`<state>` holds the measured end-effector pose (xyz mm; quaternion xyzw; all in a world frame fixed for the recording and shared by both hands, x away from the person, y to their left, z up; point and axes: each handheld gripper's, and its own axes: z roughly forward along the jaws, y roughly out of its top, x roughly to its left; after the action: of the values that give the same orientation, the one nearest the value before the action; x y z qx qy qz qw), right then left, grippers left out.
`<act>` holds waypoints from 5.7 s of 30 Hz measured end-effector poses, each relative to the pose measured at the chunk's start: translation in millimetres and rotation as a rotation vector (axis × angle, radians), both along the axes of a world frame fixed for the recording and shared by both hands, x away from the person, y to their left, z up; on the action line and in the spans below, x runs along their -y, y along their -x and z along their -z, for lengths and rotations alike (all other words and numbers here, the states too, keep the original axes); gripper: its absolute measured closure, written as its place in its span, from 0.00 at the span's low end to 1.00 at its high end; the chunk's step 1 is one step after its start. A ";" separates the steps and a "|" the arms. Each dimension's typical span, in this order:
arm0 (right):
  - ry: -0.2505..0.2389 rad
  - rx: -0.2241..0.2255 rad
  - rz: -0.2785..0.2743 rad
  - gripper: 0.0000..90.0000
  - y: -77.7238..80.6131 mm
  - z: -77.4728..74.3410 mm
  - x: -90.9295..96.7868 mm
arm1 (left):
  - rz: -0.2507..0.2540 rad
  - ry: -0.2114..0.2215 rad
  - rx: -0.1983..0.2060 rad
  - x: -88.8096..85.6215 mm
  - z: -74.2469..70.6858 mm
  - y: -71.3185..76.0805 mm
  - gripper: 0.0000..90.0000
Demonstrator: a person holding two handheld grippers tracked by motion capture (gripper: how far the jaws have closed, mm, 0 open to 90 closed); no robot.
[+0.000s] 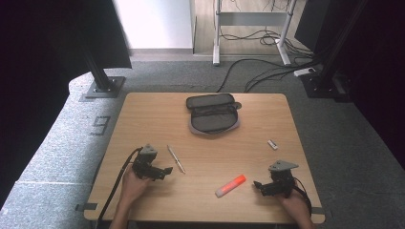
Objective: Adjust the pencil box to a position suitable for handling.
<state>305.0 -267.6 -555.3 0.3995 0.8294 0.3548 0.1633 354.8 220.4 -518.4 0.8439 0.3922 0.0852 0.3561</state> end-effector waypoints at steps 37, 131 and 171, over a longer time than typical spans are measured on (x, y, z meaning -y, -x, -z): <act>-0.001 0.001 0.004 0.02 -0.6 0.0 0.0 | 0.044 -0.083 0.061 60.0 -42.3 -74.9 0.15; -0.001 0.000 0.005 0.02 -0.3 0.2 0.0 | 0.056 -0.154 -0.027 113.7 -7.7 -132.9 0.80; -0.001 -0.001 0.006 0.02 -0.3 0.1 -0.1 | 0.138 -0.136 -0.010 132.5 -6.1 -40.6 0.79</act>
<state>305.3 -267.5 -555.4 0.4022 0.8281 0.3547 0.1636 395.4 87.8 -512.4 0.8915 0.3284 0.0827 0.3008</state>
